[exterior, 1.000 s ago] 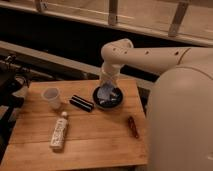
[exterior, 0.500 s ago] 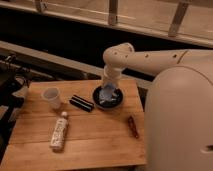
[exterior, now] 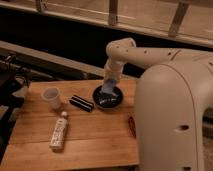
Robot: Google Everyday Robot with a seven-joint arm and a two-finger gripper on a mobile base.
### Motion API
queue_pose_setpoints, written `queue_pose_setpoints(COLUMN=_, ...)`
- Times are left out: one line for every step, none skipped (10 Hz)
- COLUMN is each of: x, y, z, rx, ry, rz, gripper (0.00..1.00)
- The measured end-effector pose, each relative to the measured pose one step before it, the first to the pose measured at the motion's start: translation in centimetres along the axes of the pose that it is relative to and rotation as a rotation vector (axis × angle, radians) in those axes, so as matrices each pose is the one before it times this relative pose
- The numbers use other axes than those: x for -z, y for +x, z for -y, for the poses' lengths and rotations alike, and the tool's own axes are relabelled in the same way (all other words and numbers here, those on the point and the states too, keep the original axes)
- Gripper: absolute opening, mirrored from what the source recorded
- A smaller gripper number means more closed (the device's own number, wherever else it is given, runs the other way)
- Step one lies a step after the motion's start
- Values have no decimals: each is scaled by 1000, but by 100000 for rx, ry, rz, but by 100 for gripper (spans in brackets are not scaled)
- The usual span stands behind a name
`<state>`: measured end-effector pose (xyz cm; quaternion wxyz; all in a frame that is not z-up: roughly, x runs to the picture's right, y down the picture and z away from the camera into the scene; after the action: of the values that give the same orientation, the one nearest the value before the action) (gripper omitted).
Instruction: Place the white sponge in the ceramic bowl
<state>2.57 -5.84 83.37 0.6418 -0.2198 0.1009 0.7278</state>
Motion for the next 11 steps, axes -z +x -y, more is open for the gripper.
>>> queue_pose_setpoints(x=-525, y=-631, z=110, rx=-237, ry=-394, rz=-241, gripper=14)
queue_pose_setpoints(x=90, y=-250, z=170, rx=272, ry=52, rz=22, gripper=20)
queue_pose_setpoints(x=-17, y=270, z=188, rx=235, ry=417, rz=-456, gripper=20)
queue_pose_setpoints(x=-217, y=569, z=-80, rx=46, ry=123, rz=-141, gripper=16)
queue_pose_setpoints(x=-496, y=884, z=-601, rx=237, ry=-394, rz=-589, gripper=12)
queue_pose_setpoints(x=-317, y=269, z=-283, rx=467, ry=6, rz=-385, gripper=12)
queue_pose_setpoints(x=-240, y=-80, z=-72, rx=182, ry=-42, rz=-106, gripper=12)
queue_pose_setpoints(x=-269, y=-76, z=175, rx=346, ry=39, rz=-534, gripper=12)
queue_pose_setpoints(x=-108, y=160, z=56, rx=37, ry=70, rz=-267, gripper=13)
queue_pose_setpoints(x=-48, y=116, z=21, rx=71, ry=-43, rz=17, gripper=18)
queue_pose_setpoints(x=167, y=-92, z=-49, rx=-26, ry=-61, rz=367, gripper=27)
